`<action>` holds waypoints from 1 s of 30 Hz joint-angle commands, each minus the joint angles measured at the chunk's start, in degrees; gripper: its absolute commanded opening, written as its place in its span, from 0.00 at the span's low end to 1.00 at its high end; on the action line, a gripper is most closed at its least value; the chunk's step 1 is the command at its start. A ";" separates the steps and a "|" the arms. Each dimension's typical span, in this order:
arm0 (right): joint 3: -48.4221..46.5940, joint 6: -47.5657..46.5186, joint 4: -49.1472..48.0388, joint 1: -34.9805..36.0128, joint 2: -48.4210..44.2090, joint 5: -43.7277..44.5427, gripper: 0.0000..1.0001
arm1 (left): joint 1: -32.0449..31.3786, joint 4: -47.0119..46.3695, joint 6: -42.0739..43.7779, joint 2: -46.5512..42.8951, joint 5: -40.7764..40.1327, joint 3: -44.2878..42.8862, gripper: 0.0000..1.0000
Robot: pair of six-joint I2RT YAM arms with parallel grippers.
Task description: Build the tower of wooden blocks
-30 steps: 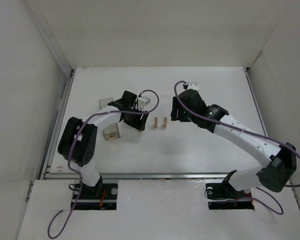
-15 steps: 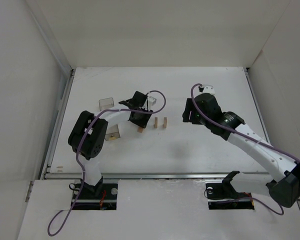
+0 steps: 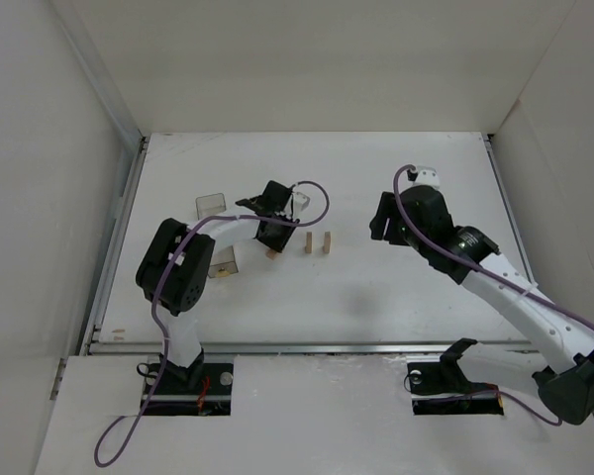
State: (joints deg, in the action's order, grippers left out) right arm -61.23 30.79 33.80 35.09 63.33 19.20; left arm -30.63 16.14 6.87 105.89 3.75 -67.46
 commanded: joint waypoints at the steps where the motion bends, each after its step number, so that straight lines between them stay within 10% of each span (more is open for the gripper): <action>1: 0.76 -3.35 -3.56 -1.86 -1.37 -1.35 0.68 | 1.09 2.76 5.42 -2.95 -0.41 -2.76 0.00; 14: 4.27 -8.72 -6.82 -7.22 0.65 -10.32 0.68 | -1.88 25.13 37.59 -4.99 18.05 -32.09 0.00; 30: 8.85 -12.77 -6.29 -14.52 -5.50 -13.31 0.69 | -11.20 29.83 36.37 3.01 13.57 -35.72 0.00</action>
State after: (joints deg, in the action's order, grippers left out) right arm -52.84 19.55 29.50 21.23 58.52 7.38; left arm -40.73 44.21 43.66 109.14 17.89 -101.43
